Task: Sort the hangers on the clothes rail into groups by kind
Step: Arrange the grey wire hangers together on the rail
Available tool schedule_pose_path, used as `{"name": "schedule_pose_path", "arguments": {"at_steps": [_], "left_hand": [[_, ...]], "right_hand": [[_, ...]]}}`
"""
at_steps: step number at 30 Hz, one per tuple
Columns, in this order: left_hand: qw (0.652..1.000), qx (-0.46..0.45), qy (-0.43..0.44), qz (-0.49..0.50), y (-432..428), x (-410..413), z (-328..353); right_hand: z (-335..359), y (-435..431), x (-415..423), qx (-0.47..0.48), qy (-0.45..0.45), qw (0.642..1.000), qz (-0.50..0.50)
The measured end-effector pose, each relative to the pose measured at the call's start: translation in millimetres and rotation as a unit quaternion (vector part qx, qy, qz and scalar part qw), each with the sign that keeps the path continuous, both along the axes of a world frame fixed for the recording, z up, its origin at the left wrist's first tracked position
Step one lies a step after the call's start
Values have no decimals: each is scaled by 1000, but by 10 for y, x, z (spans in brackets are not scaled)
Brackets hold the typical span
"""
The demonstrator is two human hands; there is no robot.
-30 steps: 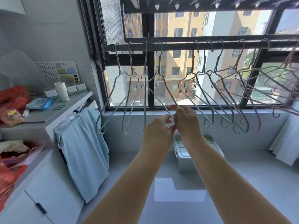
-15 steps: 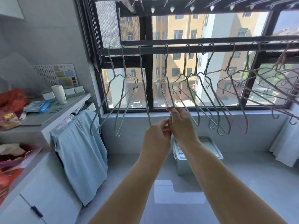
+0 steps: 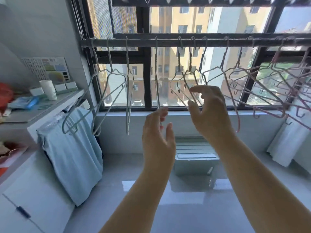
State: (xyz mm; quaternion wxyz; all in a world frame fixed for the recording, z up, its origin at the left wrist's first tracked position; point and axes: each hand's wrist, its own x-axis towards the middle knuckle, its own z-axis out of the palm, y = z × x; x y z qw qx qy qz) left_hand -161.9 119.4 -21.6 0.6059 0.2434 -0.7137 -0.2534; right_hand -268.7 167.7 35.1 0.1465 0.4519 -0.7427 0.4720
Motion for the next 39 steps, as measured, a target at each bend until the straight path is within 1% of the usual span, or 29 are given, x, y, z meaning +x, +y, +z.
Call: {"name": "schedule_pose_path", "arguments": {"at_steps": [2,4,6,8,11,14,18,22,23,28,31,32,35,39], "left_hand": [[997,25,-3,-72,182,-110,-13],[986,83,-39,-138,302,-245,-59],[977,119,-82,-158,318,-379,-105],[969,152,-105,-163,238,-490,-125],[961,182,-108,-179,104,-571,-135],[961,201,-79,-175,27,-595,-165],[965,203,-30,-161,-75,-603,-173],[971,180,-24,-157,-165,-594,-139],[972,173,-25,-156,-188,-591,-126],[984,114,-14,-139,-284,-553,-34],[983,115,-1,-142,-347,-517,-5],[983,115,-11,-145,-372,-503,-16],[980,120,-81,-139,-433,-461,-96],[973,126,-127,-147,-455,-419,-235]], "right_hand": [[-13,28,-86,67,-31,997,-2],[-45,27,-145,113,-60,992,7],[-71,10,-200,150,-78,985,16],[-82,-12,-242,165,-102,981,31],[-97,-42,-276,154,-157,973,66],[-89,-88,-254,136,-210,963,103],[-77,-220,-219,83,-312,936,138],[-34,-355,-198,23,-400,897,186],[-22,-382,-191,8,-406,895,185],[4,-544,-141,-67,-384,907,162],[72,-627,-112,-94,-359,911,178],[96,-650,-116,-93,-354,912,186],[155,-721,-151,-95,-358,906,206],[206,-828,-208,-98,-342,915,191]]}}
